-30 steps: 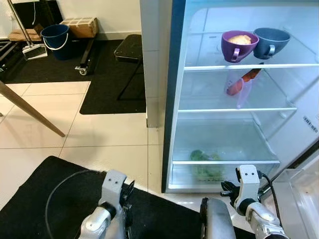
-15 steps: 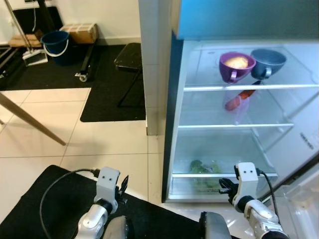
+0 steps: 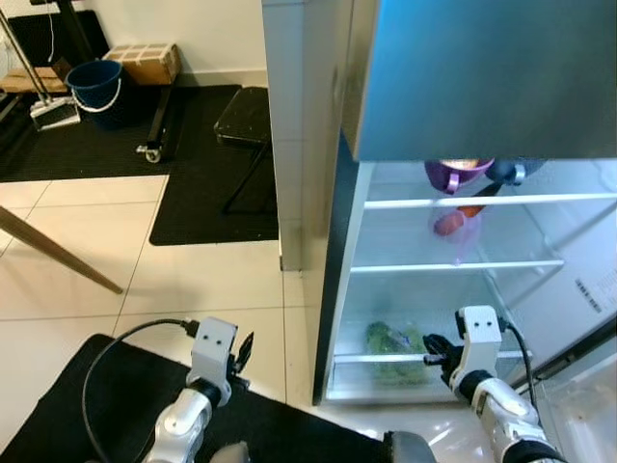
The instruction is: Restocking fridge
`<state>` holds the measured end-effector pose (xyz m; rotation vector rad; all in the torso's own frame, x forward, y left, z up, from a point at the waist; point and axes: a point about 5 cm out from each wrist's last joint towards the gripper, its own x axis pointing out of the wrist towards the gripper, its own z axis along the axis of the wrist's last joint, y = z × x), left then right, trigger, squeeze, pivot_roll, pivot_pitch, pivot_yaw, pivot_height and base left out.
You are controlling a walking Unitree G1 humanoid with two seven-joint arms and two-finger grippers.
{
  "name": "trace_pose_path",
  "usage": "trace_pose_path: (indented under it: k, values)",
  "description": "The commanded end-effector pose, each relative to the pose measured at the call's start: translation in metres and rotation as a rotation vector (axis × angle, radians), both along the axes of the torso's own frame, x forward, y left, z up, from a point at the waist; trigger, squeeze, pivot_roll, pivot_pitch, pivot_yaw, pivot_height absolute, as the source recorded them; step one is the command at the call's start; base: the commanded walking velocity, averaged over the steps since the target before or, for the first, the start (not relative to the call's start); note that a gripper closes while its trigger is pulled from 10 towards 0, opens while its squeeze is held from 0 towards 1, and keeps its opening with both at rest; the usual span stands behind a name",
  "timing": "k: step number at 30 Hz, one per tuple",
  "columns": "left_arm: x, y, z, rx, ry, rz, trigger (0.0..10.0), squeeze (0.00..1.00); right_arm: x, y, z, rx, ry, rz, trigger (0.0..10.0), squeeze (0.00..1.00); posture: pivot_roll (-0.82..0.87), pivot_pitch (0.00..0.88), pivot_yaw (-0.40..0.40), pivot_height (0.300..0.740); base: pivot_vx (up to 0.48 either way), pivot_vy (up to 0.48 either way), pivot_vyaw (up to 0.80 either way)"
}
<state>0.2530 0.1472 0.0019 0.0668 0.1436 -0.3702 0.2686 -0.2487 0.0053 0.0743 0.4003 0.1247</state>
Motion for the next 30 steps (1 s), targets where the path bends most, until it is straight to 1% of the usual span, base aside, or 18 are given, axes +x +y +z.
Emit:
trace_pose_path:
  k: [1,9,10,19,20,25,27,29,30]
  values:
    - [-0.005,0.0,-0.006,0.022,0.027,-0.017,10.0,0.0,-0.005,0.0,-0.006,0.002,0.031,-0.014,10.0,0.0,0.1,0.076,0.038,0.644,0.0,0.0,0.0]
    - [-0.009,0.002,-0.012,0.04,0.056,-0.019,10.0,0.0,-0.004,0.001,-0.005,0.024,0.013,-0.01,10.0,0.0,0.1,0.073,0.042,0.644,0.0,0.0,0.0]
    - [-0.009,0.003,-0.013,0.043,0.061,-0.017,10.0,0.0,-0.006,0.001,-0.005,0.038,0.008,-0.012,10.0,0.0,0.1,0.071,0.041,0.653,0.0,0.0,0.0]
    - [-0.013,0.006,-0.017,0.053,0.087,-0.009,10.0,0.0,-0.009,0.0,-0.009,0.052,0.018,-0.03,10.0,0.0,0.1,0.068,0.046,0.697,0.0,0.0,0.0]
    - [-0.014,0.006,-0.018,0.056,0.092,-0.008,10.0,0.0,-0.01,-0.001,-0.009,0.054,0.02,-0.033,10.0,0.0,0.1,0.068,0.047,0.707,0.0,0.0,0.0]
    - [-0.015,0.009,-0.02,0.06,0.108,0.001,10.0,0.0,-0.012,-0.001,-0.011,0.057,0.027,-0.039,10.0,0.0,0.1,0.066,0.046,0.727,0.0,0.0,0.0]
    - [-0.016,0.01,-0.022,0.064,0.121,0.009,10.0,0.0,-0.014,-0.002,-0.013,0.058,0.039,-0.045,10.0,0.0,0.1,0.065,0.046,0.74,0.0,0.0,0.0]
    - [-0.017,0.011,-0.023,0.065,0.126,0.01,10.0,0.0,-0.015,-0.002,-0.014,0.059,0.043,-0.047,10.0,0.0,0.1,0.065,0.046,0.74,0.0,0.0,0.0]
    - [-0.021,0.013,-0.027,0.07,0.151,0.022,10.0,0.0,-0.021,-0.002,-0.021,0.055,0.084,-0.062,10.0,0.0,0.1,0.062,0.045,0.74,0.0,0.0,0.0]
